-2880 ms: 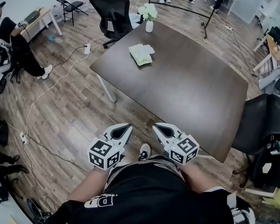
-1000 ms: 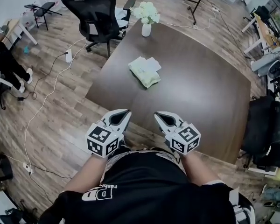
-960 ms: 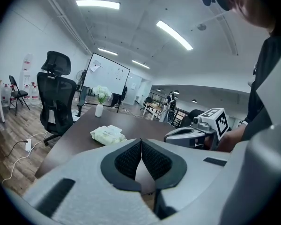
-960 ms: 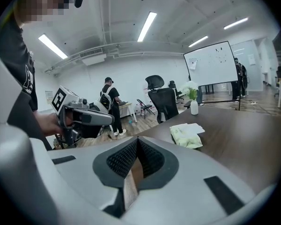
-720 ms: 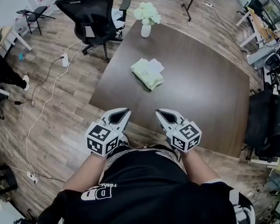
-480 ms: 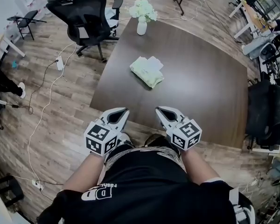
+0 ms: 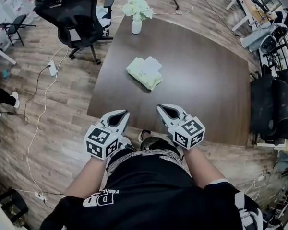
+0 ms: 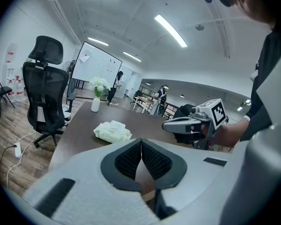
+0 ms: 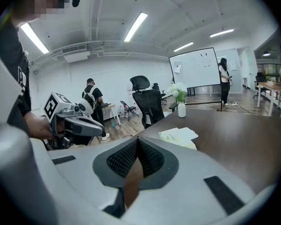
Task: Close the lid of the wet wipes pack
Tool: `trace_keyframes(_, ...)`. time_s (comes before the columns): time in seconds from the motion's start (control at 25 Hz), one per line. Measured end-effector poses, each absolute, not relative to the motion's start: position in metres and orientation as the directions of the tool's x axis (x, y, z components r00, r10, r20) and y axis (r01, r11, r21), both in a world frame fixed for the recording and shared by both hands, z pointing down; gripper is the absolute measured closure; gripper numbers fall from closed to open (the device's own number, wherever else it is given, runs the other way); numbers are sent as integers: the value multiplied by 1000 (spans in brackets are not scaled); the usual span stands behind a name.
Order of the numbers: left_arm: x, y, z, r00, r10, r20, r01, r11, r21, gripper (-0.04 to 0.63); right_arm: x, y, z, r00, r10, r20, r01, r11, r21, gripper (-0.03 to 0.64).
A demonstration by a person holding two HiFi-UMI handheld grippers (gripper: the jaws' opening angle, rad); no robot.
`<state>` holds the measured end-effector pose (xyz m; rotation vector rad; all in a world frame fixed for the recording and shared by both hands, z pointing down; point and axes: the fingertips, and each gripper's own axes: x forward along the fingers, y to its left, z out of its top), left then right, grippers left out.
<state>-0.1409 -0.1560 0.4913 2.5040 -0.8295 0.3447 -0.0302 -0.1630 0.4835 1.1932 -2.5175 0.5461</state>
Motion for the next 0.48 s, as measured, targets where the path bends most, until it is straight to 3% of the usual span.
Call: trace_keyframes(0.48, -136, -202, 498, 735, -548, 399, -675, -645, 358, 575, 14, -258, 491, -570, -700, 431, -819, 523, -234, 611)
